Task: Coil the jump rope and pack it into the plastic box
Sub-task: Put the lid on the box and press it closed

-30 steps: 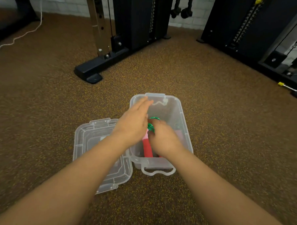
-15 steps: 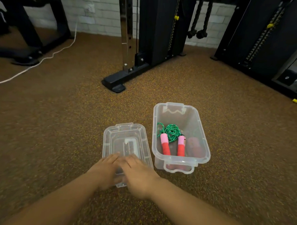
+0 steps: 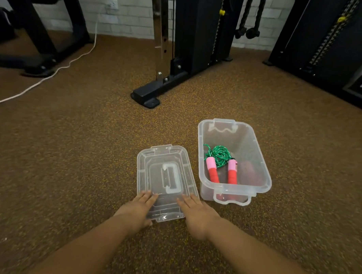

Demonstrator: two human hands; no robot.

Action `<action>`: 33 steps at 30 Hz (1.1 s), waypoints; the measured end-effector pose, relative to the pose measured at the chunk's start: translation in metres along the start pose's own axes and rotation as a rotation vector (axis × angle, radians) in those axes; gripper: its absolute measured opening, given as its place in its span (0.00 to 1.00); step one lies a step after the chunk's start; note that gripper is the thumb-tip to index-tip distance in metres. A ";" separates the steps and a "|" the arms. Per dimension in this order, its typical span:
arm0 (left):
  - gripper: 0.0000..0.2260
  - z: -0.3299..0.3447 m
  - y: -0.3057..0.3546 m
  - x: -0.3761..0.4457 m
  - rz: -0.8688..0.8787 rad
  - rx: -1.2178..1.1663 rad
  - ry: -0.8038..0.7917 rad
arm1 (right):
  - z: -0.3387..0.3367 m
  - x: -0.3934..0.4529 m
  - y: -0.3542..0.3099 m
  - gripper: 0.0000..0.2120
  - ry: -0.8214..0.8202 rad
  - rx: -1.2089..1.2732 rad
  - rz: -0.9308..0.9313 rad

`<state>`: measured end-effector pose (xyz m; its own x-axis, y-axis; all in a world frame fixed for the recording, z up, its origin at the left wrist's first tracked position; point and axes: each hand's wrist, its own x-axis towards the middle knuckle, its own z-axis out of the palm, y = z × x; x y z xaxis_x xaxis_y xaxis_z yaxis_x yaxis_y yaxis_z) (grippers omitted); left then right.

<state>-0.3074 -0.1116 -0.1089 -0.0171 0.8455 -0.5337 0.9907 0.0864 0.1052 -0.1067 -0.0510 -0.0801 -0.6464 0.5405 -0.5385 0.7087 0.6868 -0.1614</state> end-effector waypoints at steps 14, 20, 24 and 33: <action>0.08 -0.037 -0.014 -0.031 0.136 0.067 0.319 | 0.008 0.004 -0.003 0.23 0.321 -0.028 -0.012; 0.05 -0.118 -0.051 -0.064 0.084 -0.319 0.555 | -0.038 -0.005 -0.022 0.17 0.671 0.306 -0.105; 0.06 -0.172 -0.052 -0.094 0.094 -0.636 0.551 | -0.080 -0.013 -0.027 0.23 0.902 0.657 -0.170; 0.03 -0.258 -0.019 -0.130 0.383 -1.378 0.666 | -0.133 -0.070 0.038 0.19 0.673 1.133 -0.211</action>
<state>-0.3588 -0.0875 0.1753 -0.2262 0.9674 0.1138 0.0773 -0.0986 0.9921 -0.0723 0.0021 0.0610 -0.5526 0.8325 0.0392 0.2083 0.1835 -0.9607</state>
